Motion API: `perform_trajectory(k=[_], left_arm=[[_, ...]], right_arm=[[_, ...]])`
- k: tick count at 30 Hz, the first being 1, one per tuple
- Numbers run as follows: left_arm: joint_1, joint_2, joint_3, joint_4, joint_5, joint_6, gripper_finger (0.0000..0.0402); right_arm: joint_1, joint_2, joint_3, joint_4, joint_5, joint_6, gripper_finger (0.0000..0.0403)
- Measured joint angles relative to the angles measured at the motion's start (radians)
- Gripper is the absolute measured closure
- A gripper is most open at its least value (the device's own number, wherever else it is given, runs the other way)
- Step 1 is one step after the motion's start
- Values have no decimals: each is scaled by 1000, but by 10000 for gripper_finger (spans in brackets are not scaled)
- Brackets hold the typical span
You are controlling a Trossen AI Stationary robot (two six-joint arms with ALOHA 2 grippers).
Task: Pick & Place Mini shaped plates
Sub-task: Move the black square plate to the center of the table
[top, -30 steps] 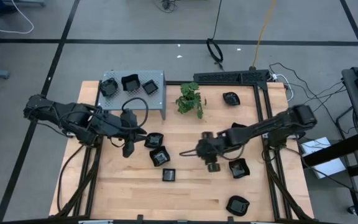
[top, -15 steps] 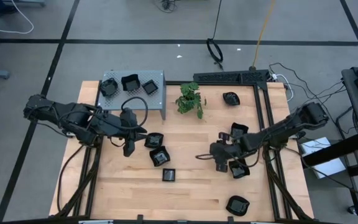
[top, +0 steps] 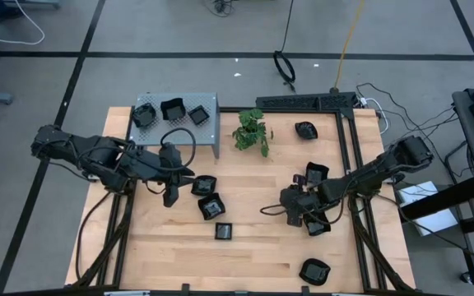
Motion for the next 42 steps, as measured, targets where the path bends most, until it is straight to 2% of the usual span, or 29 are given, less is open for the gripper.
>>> perform_trajectory(k=[7, 12, 25, 31, 36, 42], left_arm=[[0, 0, 0, 0, 0, -1, 305], [0, 0, 0, 0, 0, -2, 305], [0, 0, 0, 0, 0, -2, 305], [0, 0, 0, 0, 0, 1, 305], [0, 0, 0, 0, 0, 1, 305], [0, 0, 0, 0, 0, 1, 305]], right_arm=[[0, 57, 2, -6, 4, 19, 223], [-1, 57, 2, 2, 2, 16, 240], [-9, 60, 1, 170, -3, -180, 360], [-9, 59, 1, 254, -6, -226, 390], [-8, 54, 1, 245, -7, -141, 383], [13, 51, 1, 241, -60, -89, 304]])
